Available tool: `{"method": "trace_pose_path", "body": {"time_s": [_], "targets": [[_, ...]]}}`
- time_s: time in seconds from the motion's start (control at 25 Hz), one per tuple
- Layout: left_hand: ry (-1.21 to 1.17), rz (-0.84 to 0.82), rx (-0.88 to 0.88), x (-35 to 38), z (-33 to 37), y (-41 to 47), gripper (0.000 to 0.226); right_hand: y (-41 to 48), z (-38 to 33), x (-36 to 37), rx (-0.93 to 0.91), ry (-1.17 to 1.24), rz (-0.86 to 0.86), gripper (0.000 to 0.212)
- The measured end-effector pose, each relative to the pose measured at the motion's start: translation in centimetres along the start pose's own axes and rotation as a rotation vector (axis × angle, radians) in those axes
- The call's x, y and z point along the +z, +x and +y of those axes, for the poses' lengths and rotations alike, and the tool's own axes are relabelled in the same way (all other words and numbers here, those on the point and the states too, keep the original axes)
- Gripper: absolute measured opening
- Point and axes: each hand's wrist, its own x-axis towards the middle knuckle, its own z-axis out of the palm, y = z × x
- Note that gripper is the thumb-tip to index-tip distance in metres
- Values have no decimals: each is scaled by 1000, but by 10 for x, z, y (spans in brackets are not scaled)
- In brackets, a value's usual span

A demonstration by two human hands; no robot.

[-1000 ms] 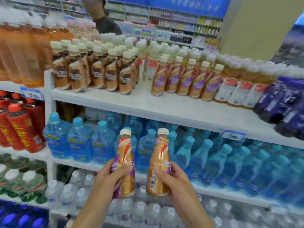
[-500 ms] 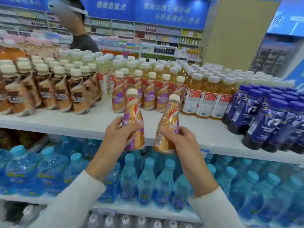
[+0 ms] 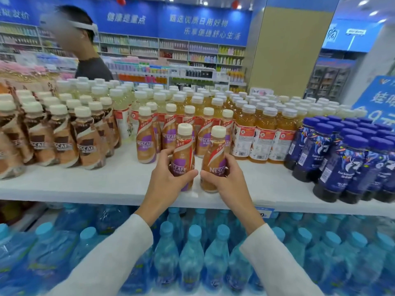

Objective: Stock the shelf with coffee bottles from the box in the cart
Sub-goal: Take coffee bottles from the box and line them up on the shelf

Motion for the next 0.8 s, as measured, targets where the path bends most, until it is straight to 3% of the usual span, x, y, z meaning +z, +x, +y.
{"method": "trace_pose_path", "body": {"time_s": [0.32, 0.52, 0.8], "targets": [[-73, -119, -80, -24, -16, -3, 77, -5, 11, -17, 33, -34, -64, 83], [57, -38, -70, -19, -11, -1, 75, -7, 12, -10, -24, -193, 1, 74], [107, 36, -53, -13, -9, -7, 71, -12, 22, -3, -48, -282, 55, 89]]}}
